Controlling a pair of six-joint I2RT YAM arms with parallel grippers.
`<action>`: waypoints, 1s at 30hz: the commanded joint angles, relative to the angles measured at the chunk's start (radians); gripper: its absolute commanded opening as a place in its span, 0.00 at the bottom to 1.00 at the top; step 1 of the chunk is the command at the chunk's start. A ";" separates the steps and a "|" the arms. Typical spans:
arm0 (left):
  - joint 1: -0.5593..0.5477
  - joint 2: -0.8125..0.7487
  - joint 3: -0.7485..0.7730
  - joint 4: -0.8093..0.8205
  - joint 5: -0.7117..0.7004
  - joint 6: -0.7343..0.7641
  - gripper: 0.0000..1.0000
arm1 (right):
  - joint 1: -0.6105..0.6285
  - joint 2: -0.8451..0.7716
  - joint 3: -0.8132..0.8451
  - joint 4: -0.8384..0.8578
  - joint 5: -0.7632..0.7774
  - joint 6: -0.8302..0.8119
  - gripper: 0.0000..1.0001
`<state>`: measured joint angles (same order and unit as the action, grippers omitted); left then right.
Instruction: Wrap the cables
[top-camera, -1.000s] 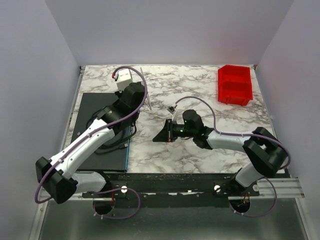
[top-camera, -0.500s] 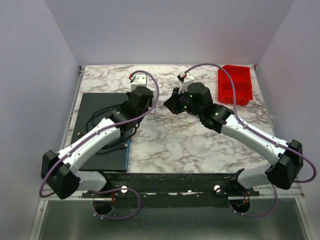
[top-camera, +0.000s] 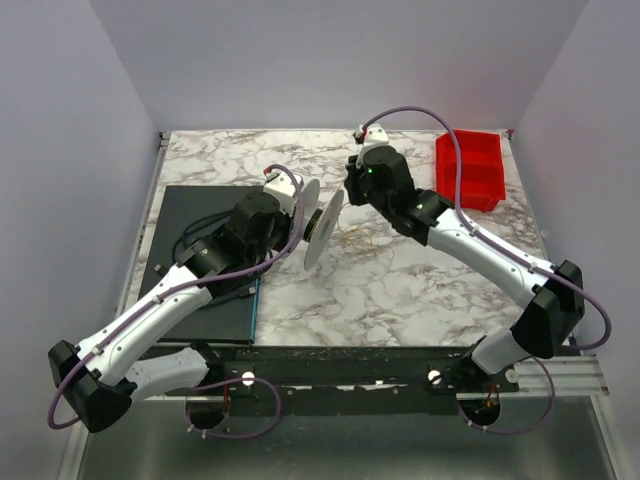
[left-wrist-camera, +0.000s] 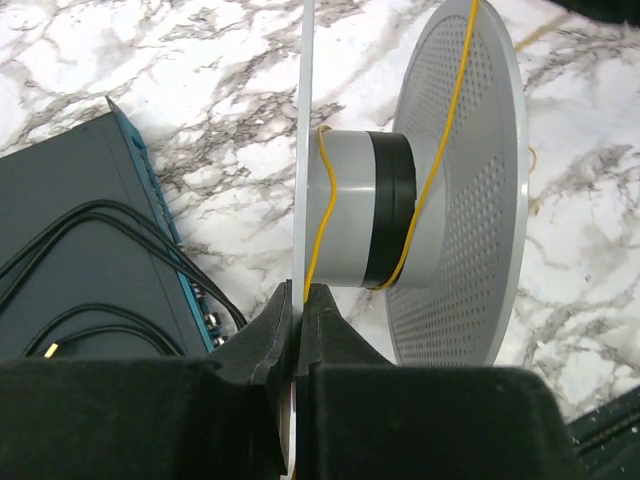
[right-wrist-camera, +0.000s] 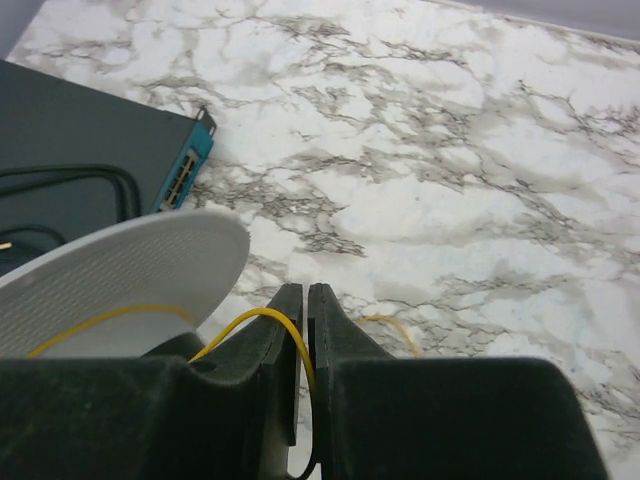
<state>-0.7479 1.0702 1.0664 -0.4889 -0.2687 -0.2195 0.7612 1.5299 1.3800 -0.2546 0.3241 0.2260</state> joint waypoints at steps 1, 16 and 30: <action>-0.007 -0.087 0.013 0.016 0.091 0.025 0.00 | -0.107 0.008 -0.026 0.030 -0.134 0.019 0.16; -0.001 -0.182 0.147 -0.022 0.089 -0.123 0.00 | -0.226 0.040 -0.292 0.365 -0.635 0.169 0.22; 0.021 -0.123 0.191 0.021 -0.175 -0.448 0.00 | -0.152 0.114 -0.628 0.886 -0.912 0.538 0.21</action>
<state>-0.7341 0.9390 1.2266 -0.5724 -0.2943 -0.5064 0.5621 1.6222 0.8261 0.4320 -0.5079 0.6262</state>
